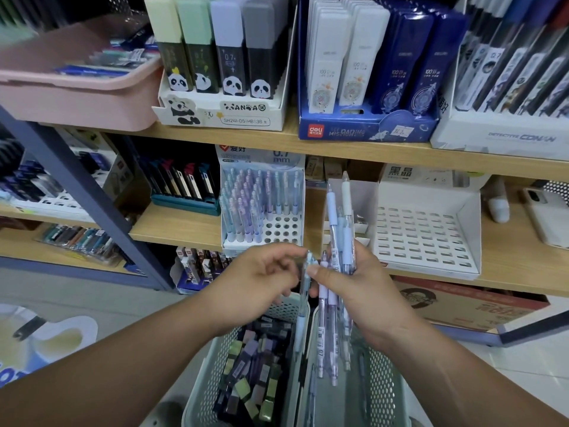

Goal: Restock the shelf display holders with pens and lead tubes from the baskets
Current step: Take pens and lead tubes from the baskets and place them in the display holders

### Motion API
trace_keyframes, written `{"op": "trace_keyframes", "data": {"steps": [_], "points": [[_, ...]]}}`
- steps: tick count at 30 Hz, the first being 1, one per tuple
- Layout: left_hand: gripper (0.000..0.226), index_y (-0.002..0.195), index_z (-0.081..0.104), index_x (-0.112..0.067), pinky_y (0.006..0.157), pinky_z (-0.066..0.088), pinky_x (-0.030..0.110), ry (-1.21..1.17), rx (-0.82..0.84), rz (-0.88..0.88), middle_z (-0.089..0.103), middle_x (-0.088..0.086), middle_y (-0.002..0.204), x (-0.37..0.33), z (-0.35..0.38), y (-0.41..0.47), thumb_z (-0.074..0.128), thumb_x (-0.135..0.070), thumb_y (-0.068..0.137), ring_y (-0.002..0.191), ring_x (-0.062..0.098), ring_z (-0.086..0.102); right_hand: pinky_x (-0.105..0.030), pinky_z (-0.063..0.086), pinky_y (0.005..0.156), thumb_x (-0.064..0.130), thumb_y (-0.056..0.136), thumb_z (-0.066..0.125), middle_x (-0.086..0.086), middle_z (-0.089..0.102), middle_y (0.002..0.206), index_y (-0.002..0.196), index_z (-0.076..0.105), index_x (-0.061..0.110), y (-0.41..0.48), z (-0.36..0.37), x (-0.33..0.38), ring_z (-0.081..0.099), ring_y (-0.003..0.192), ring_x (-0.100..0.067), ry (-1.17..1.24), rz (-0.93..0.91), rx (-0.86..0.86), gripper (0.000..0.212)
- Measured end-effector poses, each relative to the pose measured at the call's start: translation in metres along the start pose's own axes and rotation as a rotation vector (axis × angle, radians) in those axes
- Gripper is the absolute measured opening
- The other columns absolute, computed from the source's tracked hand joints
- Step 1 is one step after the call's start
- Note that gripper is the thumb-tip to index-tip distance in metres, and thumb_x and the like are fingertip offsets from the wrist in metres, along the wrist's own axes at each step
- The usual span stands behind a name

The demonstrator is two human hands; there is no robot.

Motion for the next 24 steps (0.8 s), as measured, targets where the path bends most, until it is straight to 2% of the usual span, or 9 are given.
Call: {"op": "trace_keyframes", "data": {"steps": [2, 3, 7, 9, 13, 16, 19, 22, 24], "points": [[0.019, 0.113, 0.069, -0.031, 0.064, 0.054, 0.025, -0.039, -0.047, 0.004, 0.07, -0.009, 0.078, -0.002, 0.001, 0.002, 0.065, -0.023, 0.095, 0.068, 0.009, 0.065, -0.037, 0.06, 0.066, 0.009, 0.086, 0.078, -0.011, 0.073, 0.09, 0.107, 0.066, 0.018, -0.001, 0.001, 0.0, 0.071, 0.069, -0.022, -0.016, 0.005, 0.009, 0.026], [0.015, 0.11, 0.071, -0.026, 0.063, 0.054, 0.026, -0.067, -0.063, 0.01, 0.071, -0.006, 0.078, -0.003, 0.002, 0.003, 0.066, -0.019, 0.097, 0.069, 0.011, 0.067, -0.037, 0.06, 0.067, 0.009, 0.086, 0.079, -0.009, 0.074, 0.09, 0.105, 0.067, 0.02, -0.001, 0.001, 0.0, 0.071, 0.069, -0.022, -0.012, 0.004, 0.009, 0.025], [0.005, 0.09, 0.078, -0.019, 0.066, 0.058, 0.029, -0.139, -0.087, 0.025, 0.076, 0.006, 0.085, -0.005, 0.007, 0.004, 0.075, -0.015, 0.088, 0.076, 0.018, 0.072, -0.027, 0.058, 0.064, 0.011, 0.084, 0.081, 0.0, 0.076, 0.089, 0.088, 0.069, 0.036, -0.001, 0.002, 0.003, 0.073, 0.073, -0.017, -0.028, -0.014, -0.01, 0.028], [0.003, 0.089, 0.078, -0.017, 0.067, 0.059, 0.03, -0.163, -0.087, 0.021, 0.076, 0.008, 0.086, -0.006, 0.008, 0.006, 0.078, -0.015, 0.086, 0.078, 0.019, 0.073, -0.024, 0.056, 0.065, 0.013, 0.083, 0.083, 0.001, 0.077, 0.089, 0.087, 0.069, 0.04, 0.001, 0.0, 0.003, 0.074, 0.075, -0.015, -0.05, -0.027, -0.024, 0.031], [0.003, 0.085, 0.077, -0.012, 0.068, 0.061, 0.036, -0.253, -0.094, -0.033, 0.074, 0.012, 0.087, -0.011, 0.011, 0.01, 0.078, -0.015, 0.086, 0.077, 0.021, 0.072, -0.026, 0.058, 0.066, 0.021, 0.081, 0.085, 0.003, 0.077, 0.09, 0.091, 0.068, 0.042, 0.002, -0.002, 0.005, 0.075, 0.079, -0.015, -0.066, -0.04, -0.034, 0.029], [0.008, 0.087, 0.073, -0.006, 0.065, 0.06, 0.034, -0.282, -0.068, -0.045, 0.072, 0.011, 0.083, -0.017, 0.011, 0.015, 0.076, -0.013, 0.087, 0.075, 0.021, 0.071, -0.03, 0.06, 0.063, 0.023, 0.08, 0.085, -0.001, 0.076, 0.089, 0.093, 0.067, 0.036, 0.003, -0.003, 0.005, 0.074, 0.076, -0.017, -0.068, -0.034, -0.043, 0.025], [0.007, 0.09, 0.071, -0.003, 0.067, 0.06, 0.032, -0.268, -0.083, -0.037, 0.07, 0.007, 0.076, -0.022, 0.009, 0.02, 0.071, -0.01, 0.091, 0.071, 0.019, 0.069, -0.033, 0.057, 0.057, 0.013, 0.083, 0.082, -0.013, 0.073, 0.089, 0.099, 0.066, 0.024, 0.004, -0.007, 0.005, 0.071, 0.068, -0.022, -0.039, -0.009, -0.074, 0.025], [0.006, 0.086, 0.071, -0.01, 0.069, 0.061, 0.031, -0.117, -0.234, 0.06, 0.071, 0.007, 0.073, -0.032, -0.001, 0.025, 0.07, -0.009, 0.091, 0.067, 0.019, 0.069, -0.034, 0.057, 0.056, 0.009, 0.085, 0.08, -0.022, 0.07, 0.093, 0.106, 0.062, 0.013, 0.005, -0.013, 0.005, 0.07, 0.064, -0.023, -0.027, 0.027, -0.107, 0.028], [0.008, 0.087, 0.071, -0.015, 0.071, 0.063, 0.037, -0.019, -0.376, 0.154, 0.072, 0.008, 0.078, -0.038, -0.013, 0.029, 0.072, -0.007, 0.09, 0.072, 0.026, 0.072, -0.03, 0.056, 0.056, 0.01, 0.085, 0.08, -0.022, 0.069, 0.094, 0.105, 0.06, 0.012, 0.005, -0.017, 0.004, 0.07, 0.063, -0.022, -0.021, 0.049, -0.127, 0.029]]}}
Point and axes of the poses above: each hand's wrist, its own y-axis towards the middle knuckle, its own z-axis out of the palm, x = y × z, the point moved 1 cm from there along y, towards the middle knuckle
